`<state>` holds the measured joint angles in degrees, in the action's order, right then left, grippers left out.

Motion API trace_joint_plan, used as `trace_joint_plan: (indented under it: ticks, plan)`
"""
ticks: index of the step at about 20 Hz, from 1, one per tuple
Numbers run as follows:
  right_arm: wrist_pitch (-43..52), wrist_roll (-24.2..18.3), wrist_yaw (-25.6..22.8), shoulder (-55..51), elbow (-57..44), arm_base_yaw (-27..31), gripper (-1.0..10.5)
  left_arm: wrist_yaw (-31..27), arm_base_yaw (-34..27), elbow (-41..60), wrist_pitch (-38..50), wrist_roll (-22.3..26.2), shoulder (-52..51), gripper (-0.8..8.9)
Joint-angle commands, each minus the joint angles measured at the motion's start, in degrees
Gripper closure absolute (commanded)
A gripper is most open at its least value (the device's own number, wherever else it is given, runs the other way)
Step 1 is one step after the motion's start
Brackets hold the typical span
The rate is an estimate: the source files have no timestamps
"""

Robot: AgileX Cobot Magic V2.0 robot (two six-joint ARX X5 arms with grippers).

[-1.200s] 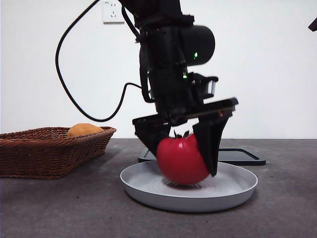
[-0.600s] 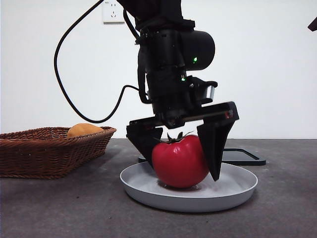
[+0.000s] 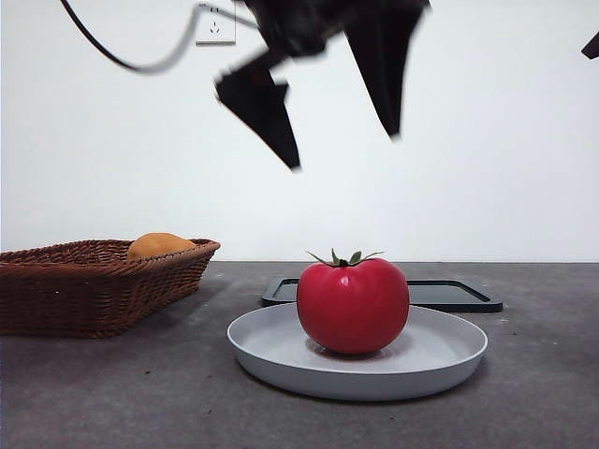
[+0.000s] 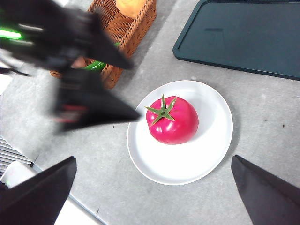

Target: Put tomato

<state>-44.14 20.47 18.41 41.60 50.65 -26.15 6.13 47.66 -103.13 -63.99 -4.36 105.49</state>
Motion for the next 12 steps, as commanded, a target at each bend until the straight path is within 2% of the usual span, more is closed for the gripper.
trace_joint_plan:
  ticks: [1,8,12]
  plan:
    - [0.3,0.5,0.2,0.2,1.2,-0.3,3.5,-0.2,0.3,-1.6,-1.7,0.7,-4.0,1.39]
    - [0.0,0.6,0.2,0.5,1.2,-0.3,3.5,-6.8,0.1,-0.1,-12.8,0.9,-18.7,1.38]
    - [-0.9,0.3,1.3,4.6,1.2,-1.0,3.5,-6.8,0.0,9.4,-11.3,-1.0,-30.4,1.38]
